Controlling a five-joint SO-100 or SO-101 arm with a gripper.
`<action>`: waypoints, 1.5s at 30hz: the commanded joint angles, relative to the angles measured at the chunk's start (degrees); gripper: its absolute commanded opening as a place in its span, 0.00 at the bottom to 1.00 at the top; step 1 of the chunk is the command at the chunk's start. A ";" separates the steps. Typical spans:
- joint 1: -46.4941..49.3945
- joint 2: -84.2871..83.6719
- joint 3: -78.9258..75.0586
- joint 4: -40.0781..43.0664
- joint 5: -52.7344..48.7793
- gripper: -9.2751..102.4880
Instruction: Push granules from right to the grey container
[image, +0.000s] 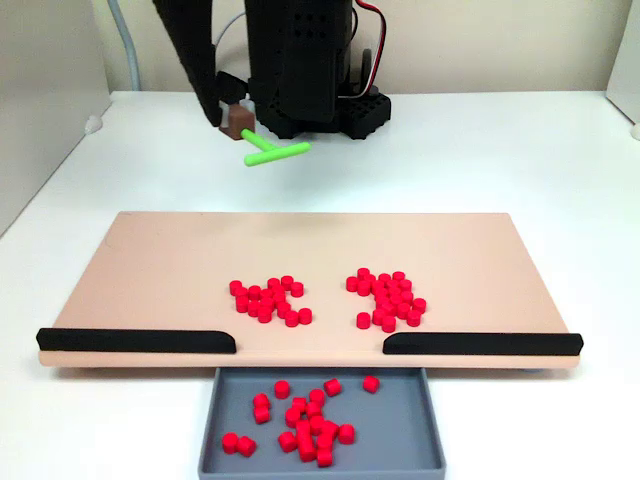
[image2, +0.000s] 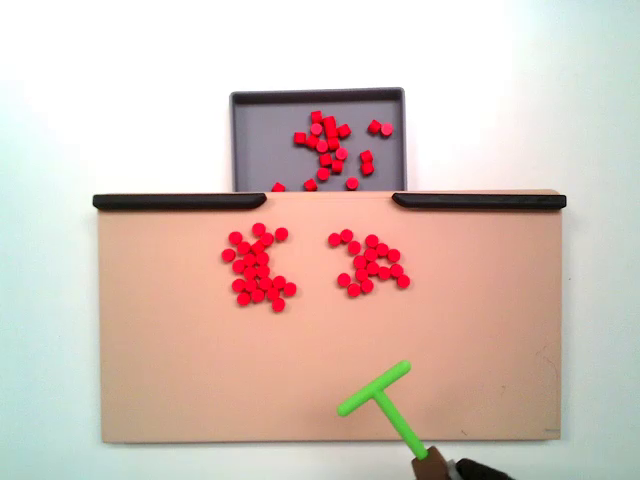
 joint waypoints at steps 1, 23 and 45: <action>2.81 -5.10 -7.47 0.00 -14.33 0.08; 8.26 -40.52 -40.78 0.62 -89.56 0.08; 8.26 -48.16 -45.00 -0.18 -97.65 0.08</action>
